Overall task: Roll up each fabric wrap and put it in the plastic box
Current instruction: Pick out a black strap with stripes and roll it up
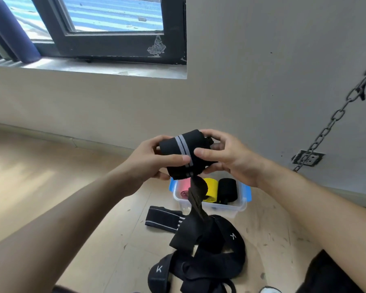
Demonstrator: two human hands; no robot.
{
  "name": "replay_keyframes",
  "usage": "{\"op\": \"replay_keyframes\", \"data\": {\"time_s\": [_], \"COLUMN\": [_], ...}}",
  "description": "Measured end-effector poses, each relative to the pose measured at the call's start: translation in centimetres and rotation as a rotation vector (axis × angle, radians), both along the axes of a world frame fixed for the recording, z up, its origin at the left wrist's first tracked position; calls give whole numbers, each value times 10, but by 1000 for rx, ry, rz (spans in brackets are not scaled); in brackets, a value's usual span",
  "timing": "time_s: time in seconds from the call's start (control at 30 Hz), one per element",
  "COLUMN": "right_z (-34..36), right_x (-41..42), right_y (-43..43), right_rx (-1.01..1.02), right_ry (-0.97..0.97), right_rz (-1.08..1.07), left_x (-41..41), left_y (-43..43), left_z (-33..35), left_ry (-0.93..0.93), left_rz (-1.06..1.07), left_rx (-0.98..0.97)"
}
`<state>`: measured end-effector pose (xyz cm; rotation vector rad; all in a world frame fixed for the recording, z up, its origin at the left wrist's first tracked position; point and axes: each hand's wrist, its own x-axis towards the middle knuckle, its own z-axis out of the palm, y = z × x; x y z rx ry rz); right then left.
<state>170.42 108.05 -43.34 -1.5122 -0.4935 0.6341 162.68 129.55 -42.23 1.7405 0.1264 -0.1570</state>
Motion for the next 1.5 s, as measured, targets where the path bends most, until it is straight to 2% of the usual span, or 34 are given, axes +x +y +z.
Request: {"op": "replay_keyframes", "data": {"time_s": [0.13,0.27,0.43,0.57,0.63,0.7,0.77,0.87,0.97,1.03,1.1,1.17,1.37,1.5], "right_z": [-3,-18,-39,-43,-39,-33,-30,-25,-17,-13,-12,-11,-7,-10], "right_x": [1,-5,-23,-20,-17,-18,-15,-8,-4,-4,-6,-7,-9,-11], "right_y": [2,5,16,22,18,13,10,12,10,9,9,8,8,11], "right_rx": [-27,-115,-363,-476,-604,-646,-591,-453,-224,-120,-94,-87,81,158], "right_ry": [-108,-119,-84,-193,-231,-197,-184,-263,-277,-154,38,148,274,337], "right_rz": [-215,-446,-173,-197,-50,63,19,-253,-454,-410,-271,-140,-81,-128], "left_x": [1,2,2,2,2,2,2,1,1,0,-1,-2,-4,-6], "left_y": [3,8,10,7,10,16,19,17,13,10,6,1,-15,-29], "left_z": [-2,-2,0,2,4,7,8,5,4,3,2,1,-8,-16], "left_ry": [-24,4,3,-33,-54,-60,-49,-34,-12,-2,-7,-23,-132,-175], "left_rz": [127,217,222,225,255,264,237,202,172,144,121,128,340,366], "left_rx": [-35,-166,-218,-210,-224,-227,-213,-192,-185,-195,-199,-191,-144,-74]}}
